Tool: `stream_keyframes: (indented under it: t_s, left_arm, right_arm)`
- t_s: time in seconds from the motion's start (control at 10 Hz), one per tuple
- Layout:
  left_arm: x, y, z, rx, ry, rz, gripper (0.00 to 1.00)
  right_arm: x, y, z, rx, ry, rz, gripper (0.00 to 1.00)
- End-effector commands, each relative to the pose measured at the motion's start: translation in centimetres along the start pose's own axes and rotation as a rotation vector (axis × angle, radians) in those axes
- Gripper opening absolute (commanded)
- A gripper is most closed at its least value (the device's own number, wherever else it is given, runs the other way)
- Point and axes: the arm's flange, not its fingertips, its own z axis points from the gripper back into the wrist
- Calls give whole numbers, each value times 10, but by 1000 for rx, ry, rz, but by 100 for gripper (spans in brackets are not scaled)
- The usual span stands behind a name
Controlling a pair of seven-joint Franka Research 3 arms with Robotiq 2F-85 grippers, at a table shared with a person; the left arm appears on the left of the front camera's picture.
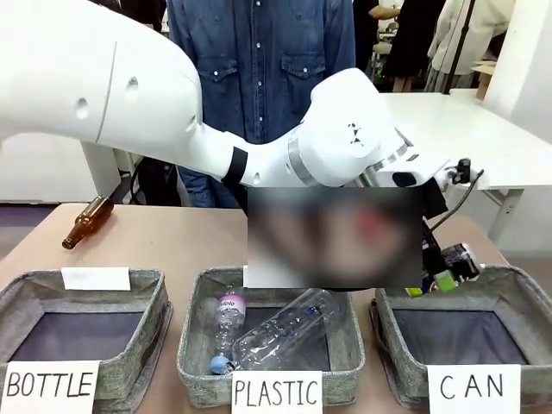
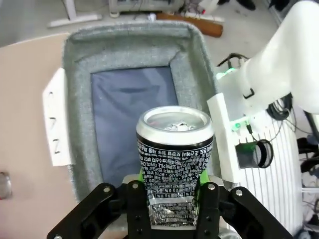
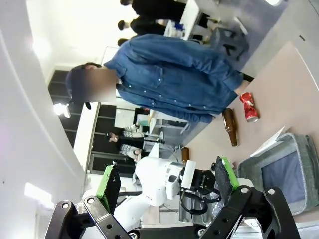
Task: Sort the can waste into the basket.
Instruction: Pick up the can waste from the table and place it in the right Fabric basket.
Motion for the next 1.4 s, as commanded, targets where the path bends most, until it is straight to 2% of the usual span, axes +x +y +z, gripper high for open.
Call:
stream_keyframes:
  t_s: [0.0, 0.3, 0.4, 0.6, 1.0, 1.1, 1.3]
  left_arm:
    - [-2, -2, -5, -18, 18, -1, 39]
    - [-7, -14, -16, -12, -26, -31, 39]
    - [-7, -15, -14, -15, -41, -37, 97]
    - [-8, -15, -13, -1, -55, -30, 100]
    - [-13, -19, 2, 15, -59, 10, 100]
    - [-17, -22, 11, 18, -45, 36, 84]
    - [-41, -41, 52, 14, 10, 118, 84]
  right_arm:
    - [-2, 3, 5, 6, -4, 5, 100]
    - [-2, 3, 5, 6, -4, 5, 100]
    - [-2, 3, 5, 6, -4, 5, 100]
    - [-2, 3, 5, 6, -4, 5, 100]
    - [-2, 3, 5, 6, -4, 5, 100]
    - [-2, 3, 5, 6, -4, 5, 100]
    - [0, 0, 0, 0, 0, 0, 100]
